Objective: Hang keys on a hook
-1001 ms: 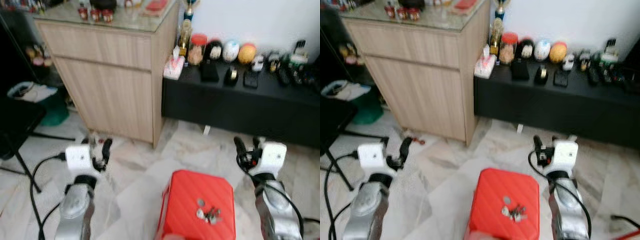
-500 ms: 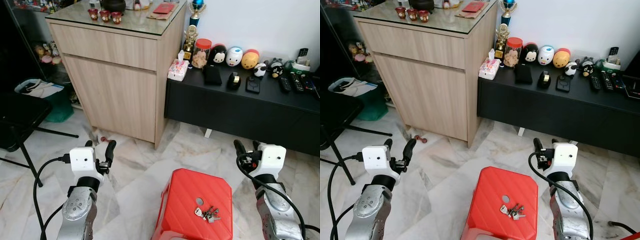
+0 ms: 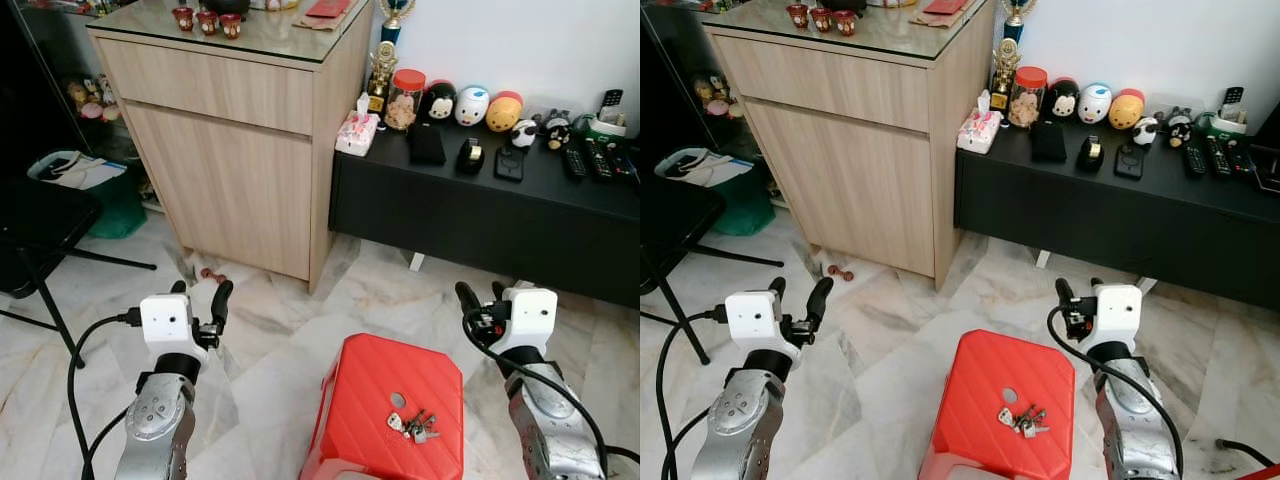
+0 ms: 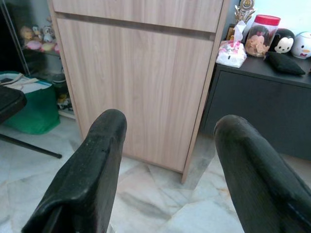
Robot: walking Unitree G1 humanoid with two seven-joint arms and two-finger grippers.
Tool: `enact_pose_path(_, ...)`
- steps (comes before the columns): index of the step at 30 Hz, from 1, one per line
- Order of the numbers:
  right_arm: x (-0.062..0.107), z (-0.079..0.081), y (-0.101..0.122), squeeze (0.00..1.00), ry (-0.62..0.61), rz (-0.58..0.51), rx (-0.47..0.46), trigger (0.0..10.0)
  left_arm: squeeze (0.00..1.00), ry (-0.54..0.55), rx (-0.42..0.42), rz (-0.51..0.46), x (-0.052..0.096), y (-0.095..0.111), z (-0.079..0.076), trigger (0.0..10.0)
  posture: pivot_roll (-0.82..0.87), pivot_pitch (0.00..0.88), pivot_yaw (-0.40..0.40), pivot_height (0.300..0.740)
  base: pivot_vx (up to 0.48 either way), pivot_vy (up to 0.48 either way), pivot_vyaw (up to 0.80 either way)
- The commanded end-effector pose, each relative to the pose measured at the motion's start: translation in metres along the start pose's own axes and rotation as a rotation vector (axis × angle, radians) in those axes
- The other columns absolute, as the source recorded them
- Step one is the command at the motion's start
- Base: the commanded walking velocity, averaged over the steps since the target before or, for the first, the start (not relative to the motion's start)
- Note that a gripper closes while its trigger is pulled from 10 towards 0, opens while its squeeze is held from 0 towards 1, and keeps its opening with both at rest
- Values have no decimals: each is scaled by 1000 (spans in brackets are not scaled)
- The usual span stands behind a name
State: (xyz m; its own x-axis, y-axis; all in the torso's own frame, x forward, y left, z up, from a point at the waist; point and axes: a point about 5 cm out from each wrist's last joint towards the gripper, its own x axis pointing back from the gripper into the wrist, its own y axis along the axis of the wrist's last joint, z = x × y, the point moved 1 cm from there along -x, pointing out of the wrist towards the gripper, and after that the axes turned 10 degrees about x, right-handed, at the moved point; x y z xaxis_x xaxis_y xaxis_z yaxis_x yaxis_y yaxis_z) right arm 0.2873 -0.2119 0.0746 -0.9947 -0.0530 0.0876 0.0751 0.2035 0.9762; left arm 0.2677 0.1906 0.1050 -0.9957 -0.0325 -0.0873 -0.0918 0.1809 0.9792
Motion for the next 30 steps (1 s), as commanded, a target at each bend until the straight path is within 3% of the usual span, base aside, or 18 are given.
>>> enact_pose_path(1,0,-1,-2,0,18,12,13,10000,0,-4,0,-12,0,1,-2,10000,-102,91,-63,655,0,0,0)
enact_pose_path(19,-4,-3,-10,0,32,75,6,10000,0,-4,1,-15,-2,2,-4,10000,-104,87,-64,651,0,0,0)
enact_pose_path(30,-5,5,-9,0,96,78,1,10000,0,-3,3,-16,-2,1,-4,10000,-105,89,-64,651,0,0,0)
